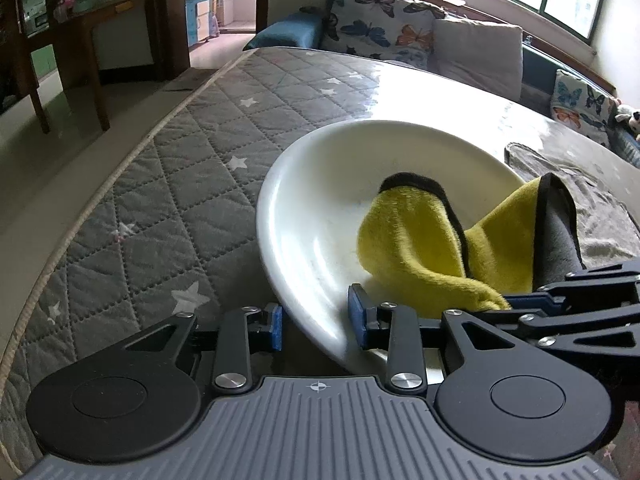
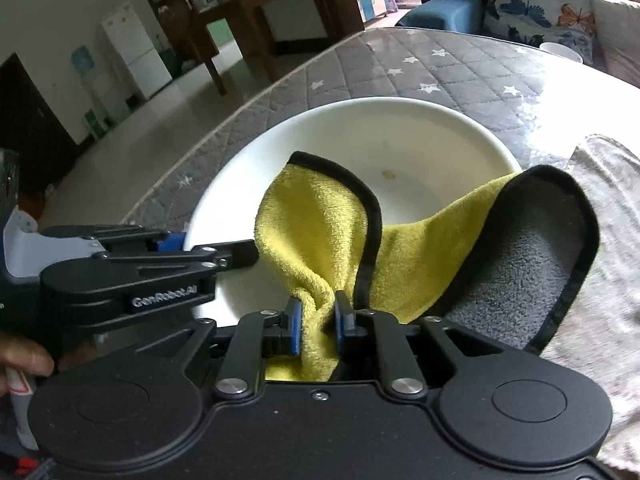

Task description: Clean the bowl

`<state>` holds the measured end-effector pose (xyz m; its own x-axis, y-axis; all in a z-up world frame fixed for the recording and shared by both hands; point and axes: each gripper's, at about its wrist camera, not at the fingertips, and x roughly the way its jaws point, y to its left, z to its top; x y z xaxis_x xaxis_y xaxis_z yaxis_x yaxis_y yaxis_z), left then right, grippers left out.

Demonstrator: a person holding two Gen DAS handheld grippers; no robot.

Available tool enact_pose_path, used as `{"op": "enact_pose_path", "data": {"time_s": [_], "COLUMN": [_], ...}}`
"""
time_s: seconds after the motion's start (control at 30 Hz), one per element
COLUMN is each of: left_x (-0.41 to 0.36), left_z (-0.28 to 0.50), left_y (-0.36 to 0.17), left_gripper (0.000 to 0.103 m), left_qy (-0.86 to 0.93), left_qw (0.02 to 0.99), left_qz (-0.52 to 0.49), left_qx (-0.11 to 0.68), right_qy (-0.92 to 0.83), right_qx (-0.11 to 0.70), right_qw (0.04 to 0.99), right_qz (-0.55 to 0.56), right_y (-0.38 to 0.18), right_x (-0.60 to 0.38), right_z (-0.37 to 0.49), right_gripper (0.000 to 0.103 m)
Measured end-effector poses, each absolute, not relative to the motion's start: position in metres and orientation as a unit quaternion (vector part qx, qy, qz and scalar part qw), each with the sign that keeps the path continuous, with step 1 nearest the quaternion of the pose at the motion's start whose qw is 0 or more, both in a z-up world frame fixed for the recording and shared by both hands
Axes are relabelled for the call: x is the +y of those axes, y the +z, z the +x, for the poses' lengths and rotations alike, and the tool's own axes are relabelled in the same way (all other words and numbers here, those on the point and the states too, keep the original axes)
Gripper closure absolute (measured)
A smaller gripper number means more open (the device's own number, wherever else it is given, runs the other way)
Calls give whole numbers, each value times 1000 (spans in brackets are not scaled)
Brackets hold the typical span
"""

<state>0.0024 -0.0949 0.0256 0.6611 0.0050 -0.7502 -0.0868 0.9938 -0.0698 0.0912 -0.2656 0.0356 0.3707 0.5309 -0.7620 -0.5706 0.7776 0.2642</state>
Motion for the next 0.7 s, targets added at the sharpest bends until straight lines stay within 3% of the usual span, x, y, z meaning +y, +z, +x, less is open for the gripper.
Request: {"op": "enact_pose_path", "data": {"time_s": [0.7], "left_x": [-100], "left_z": [2], "left_y": [26], "left_gripper": [64], "left_qy": [26], "left_qw": [899], "left_qz": [-77], "left_qx": [429], "right_qy": [290], "right_qx": [417], "right_qw": [859], "right_qz": [-74], "right_y": [32], "right_x": [-283], "right_z": [113], "right_gripper": [88]}}
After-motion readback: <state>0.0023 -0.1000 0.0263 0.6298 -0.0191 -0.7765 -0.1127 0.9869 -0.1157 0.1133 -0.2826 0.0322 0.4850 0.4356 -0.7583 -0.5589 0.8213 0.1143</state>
